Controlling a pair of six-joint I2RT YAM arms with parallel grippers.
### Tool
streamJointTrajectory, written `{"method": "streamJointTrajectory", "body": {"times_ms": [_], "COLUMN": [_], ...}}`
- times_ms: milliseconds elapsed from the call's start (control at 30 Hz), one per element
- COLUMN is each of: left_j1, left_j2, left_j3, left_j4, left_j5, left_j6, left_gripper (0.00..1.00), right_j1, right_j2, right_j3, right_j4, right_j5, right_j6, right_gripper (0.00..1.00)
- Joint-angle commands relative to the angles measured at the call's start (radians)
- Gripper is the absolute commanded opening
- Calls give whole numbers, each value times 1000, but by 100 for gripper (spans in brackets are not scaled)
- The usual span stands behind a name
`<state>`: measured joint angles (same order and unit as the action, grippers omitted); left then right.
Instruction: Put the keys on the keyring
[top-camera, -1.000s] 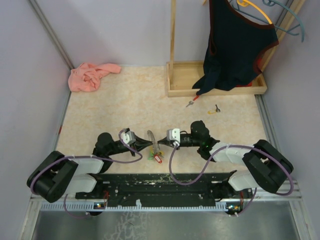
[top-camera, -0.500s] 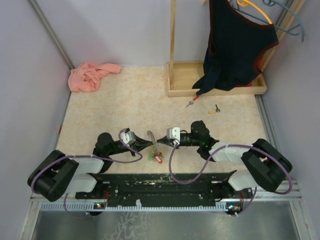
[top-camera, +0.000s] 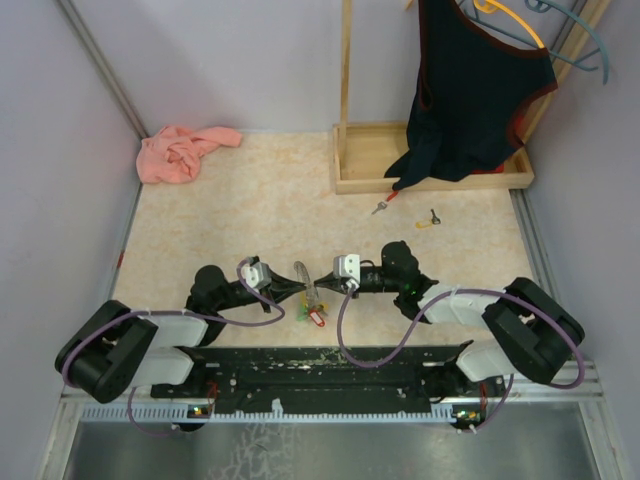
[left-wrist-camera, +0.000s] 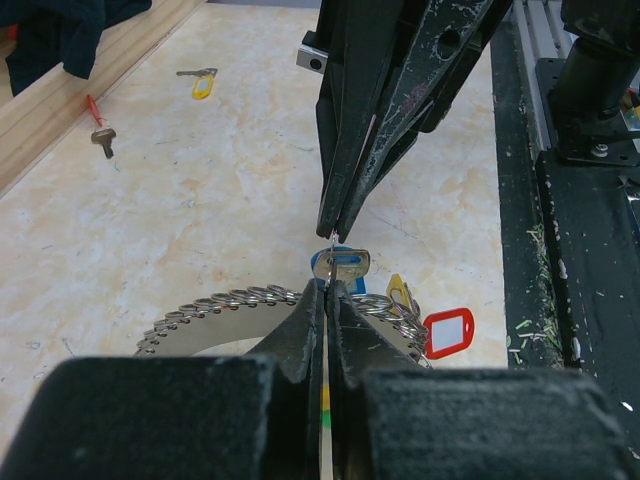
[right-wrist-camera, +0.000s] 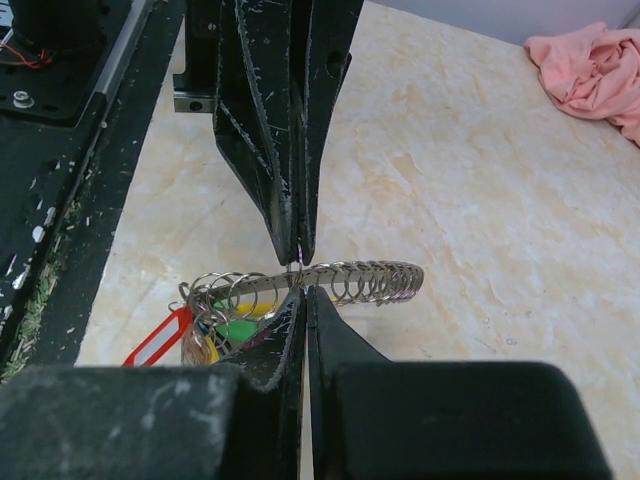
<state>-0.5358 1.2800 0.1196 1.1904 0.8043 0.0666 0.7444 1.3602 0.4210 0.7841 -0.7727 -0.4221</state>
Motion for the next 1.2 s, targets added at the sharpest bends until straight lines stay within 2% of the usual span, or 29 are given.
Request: {"method": "streamJointTrajectory", "body": {"times_ms": [0, 467, 733, 1167], "left_j1": [5, 5, 5, 5], "left_j2": [-2, -2, -26, -29], "left_j3": [19, 19, 8, 13], "left_j4": [67, 74, 52, 42], "left_j5": [7, 8, -21, 3], "left_j6": [-10, -12, 13, 13], "left_gripper": [1, 1, 1, 1], "right_j1": [9, 9, 9, 9], "right_j2": [2, 20, -19, -26], "right_j3": [51, 77, 74, 58], "right_j4": [12, -3, -70, -6], "right_j5": [-31, -48, 15, 17], "right_j6": [16, 56, 51, 96], "right_gripper": [0, 0, 0, 0]}}
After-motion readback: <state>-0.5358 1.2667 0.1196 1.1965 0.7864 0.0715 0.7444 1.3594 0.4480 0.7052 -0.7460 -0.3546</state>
